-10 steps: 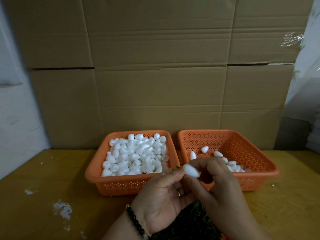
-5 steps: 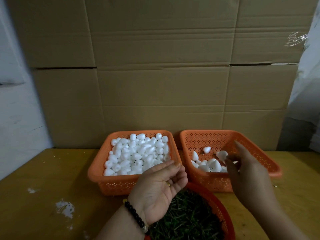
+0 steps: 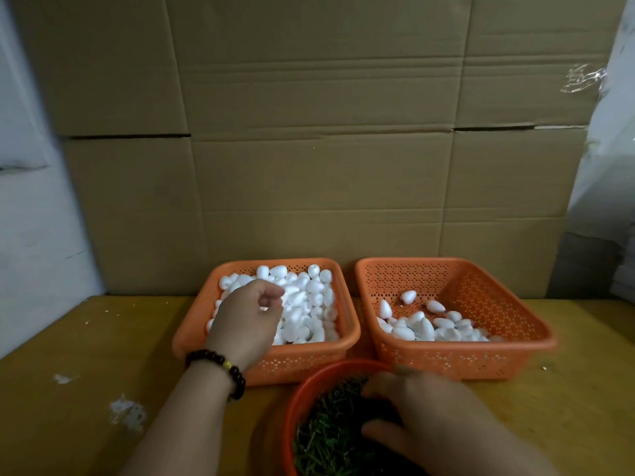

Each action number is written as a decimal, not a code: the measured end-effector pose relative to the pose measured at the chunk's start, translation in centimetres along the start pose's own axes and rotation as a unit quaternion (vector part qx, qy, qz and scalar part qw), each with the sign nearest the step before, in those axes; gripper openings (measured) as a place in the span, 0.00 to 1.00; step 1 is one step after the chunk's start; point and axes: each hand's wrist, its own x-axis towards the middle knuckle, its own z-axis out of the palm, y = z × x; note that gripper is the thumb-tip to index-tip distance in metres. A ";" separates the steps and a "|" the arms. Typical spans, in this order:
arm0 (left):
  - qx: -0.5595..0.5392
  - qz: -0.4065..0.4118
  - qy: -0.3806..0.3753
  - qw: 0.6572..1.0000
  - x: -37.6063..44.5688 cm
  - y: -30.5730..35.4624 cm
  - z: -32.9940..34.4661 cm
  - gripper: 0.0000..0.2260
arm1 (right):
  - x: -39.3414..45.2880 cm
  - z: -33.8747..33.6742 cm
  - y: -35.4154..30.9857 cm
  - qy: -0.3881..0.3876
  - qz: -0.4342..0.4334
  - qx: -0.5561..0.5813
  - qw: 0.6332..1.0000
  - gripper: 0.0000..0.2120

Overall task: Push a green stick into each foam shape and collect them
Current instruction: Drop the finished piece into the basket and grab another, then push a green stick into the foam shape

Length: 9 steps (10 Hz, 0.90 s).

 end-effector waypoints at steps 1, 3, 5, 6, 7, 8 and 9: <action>0.230 -0.031 -0.112 0.966 2.1 -0.2 0.1 0.14 | -0.1 0.7 -0.5 -0.045 -0.007 -0.036 0.998 0.32; 0.315 -0.032 -0.267 0.910 3.4 1.1 1.1 0.09 | 0.2 1.6 -0.7 -0.073 -0.032 -0.046 0.996 0.32; 0.278 0.016 -0.283 0.918 3.9 3.0 3.4 0.14 | 0.8 2.0 -1.2 -0.086 -0.031 -0.029 0.995 0.25; 0.326 0.030 -0.310 0.893 4.1 3.9 5.1 0.16 | 0.9 2.0 -1.4 -0.079 -0.033 -0.023 0.996 0.22; 0.355 0.025 -0.321 0.878 4.5 4.3 6.3 0.16 | 0.8 1.9 -1.5 -0.073 -0.035 -0.013 0.997 0.19; 0.363 0.022 -0.324 0.873 4.8 4.2 6.7 0.15 | 0.8 1.9 -1.5 -0.071 -0.034 -0.011 0.997 0.18; 0.359 0.027 -0.341 0.868 4.9 4.3 6.8 0.16 | 0.8 1.9 -1.5 -0.069 -0.032 -0.006 0.997 0.18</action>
